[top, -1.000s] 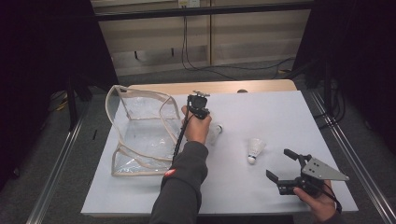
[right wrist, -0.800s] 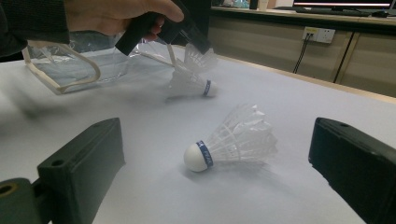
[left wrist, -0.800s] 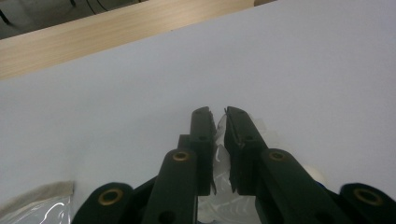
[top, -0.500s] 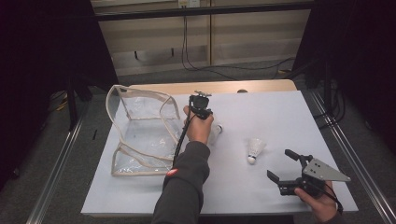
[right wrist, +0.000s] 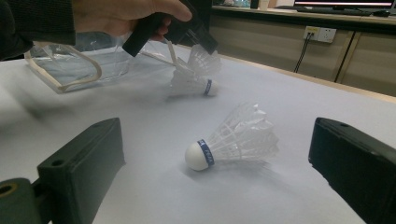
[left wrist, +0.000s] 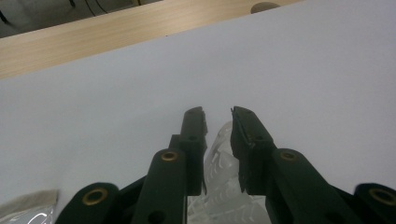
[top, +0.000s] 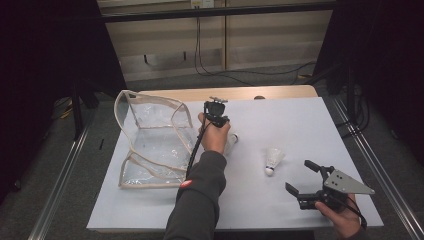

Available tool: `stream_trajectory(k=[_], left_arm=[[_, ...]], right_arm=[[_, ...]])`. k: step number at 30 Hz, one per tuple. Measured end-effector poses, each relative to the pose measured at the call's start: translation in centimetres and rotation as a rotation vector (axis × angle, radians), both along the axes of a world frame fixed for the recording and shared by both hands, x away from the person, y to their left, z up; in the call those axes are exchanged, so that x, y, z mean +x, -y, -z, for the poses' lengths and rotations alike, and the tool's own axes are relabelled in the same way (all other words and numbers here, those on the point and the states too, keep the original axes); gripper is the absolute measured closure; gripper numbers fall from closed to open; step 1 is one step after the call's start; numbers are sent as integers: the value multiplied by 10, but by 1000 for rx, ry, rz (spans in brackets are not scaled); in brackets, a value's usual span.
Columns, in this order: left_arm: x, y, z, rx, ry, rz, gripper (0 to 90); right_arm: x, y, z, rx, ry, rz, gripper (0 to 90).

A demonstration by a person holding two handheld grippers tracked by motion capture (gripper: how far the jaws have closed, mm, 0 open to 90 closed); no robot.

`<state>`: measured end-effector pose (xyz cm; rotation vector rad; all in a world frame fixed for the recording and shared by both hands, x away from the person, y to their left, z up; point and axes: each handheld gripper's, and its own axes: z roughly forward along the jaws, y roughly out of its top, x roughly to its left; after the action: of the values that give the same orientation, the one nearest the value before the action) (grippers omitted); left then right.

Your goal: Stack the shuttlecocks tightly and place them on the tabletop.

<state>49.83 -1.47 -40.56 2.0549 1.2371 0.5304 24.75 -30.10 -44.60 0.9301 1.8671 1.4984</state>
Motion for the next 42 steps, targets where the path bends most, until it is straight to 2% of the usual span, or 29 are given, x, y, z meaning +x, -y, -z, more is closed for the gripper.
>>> stream_trajectory(k=[6, 10, 15, 18, 22, 29, 34, 37, 39, 42], left_arm=[[-2, -2, -4, 5, -10, -3, 731], [-4, -4, -5, -3, -15, -26, 731], [-5, 3, -4, -11, -23, -25, 732], [-5, 6, -3, 1, -16, -30, 736], [-3, 6, -3, -7, -3, -49, 739], [-3, 4, -4, 8, -10, -31, 734], [-6, 5, -4, 22, -30, -12, 718], [-8, 5, -5, 15, -46, -9, 706], [-9, 5, -7, 47, -44, -2, 699], [-10, 5, -10, 49, -51, -3, 690]], right_arm=[[0, 0, 0, -2, -2, 0, 27], [0, 0, 0, -3, -3, -3, 27], [0, -2, 0, -4, -2, -8, 27], [-1, -3, 0, -21, 0, -10, 27], [-1, -3, -1, -26, 9, -15, 27], [-1, -2, -1, -26, 6, -13, 27], [-1, -3, 0, -27, 3, -12, 27], [0, -3, 0, -25, 2, -10, 27], [0, -3, 0, -25, 3, -12, 27], [0, -4, 0, -23, 3, -13, 27]])
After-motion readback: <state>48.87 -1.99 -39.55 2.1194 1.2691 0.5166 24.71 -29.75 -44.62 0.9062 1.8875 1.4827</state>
